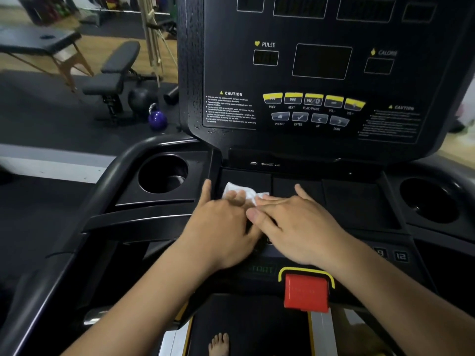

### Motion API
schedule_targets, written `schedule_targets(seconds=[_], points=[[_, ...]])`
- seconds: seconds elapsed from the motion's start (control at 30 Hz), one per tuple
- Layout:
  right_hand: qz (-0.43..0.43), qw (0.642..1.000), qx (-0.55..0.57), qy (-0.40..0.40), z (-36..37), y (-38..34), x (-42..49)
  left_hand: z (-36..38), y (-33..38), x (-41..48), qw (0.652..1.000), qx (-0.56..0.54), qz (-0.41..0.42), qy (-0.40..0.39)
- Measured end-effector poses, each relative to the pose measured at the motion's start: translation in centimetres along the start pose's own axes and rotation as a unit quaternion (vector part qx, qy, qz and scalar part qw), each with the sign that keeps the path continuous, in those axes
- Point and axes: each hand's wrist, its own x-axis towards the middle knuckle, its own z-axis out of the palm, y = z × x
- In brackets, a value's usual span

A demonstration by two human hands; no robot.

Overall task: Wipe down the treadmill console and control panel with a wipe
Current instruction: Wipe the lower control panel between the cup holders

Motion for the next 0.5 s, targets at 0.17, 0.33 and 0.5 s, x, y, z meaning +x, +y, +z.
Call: schedule_targets(seconds=[0.17,0.33,0.5], points=[[0.019,0.999,-0.048,0.013,-0.5,1.0,-2.5,0.4,1.2,-0.3,0.999,-0.034,0.020,-0.012],[0.022,0.999,-0.011,0.029,0.6,0.3,0.8,-0.1,0.3,0.7,1.000,-0.025,0.015,-0.007],[0.043,0.998,-0.014,0.042,0.0,1.8,-2.8,-0.5,2.7,1.1,0.996,0.047,0.072,-0.016]])
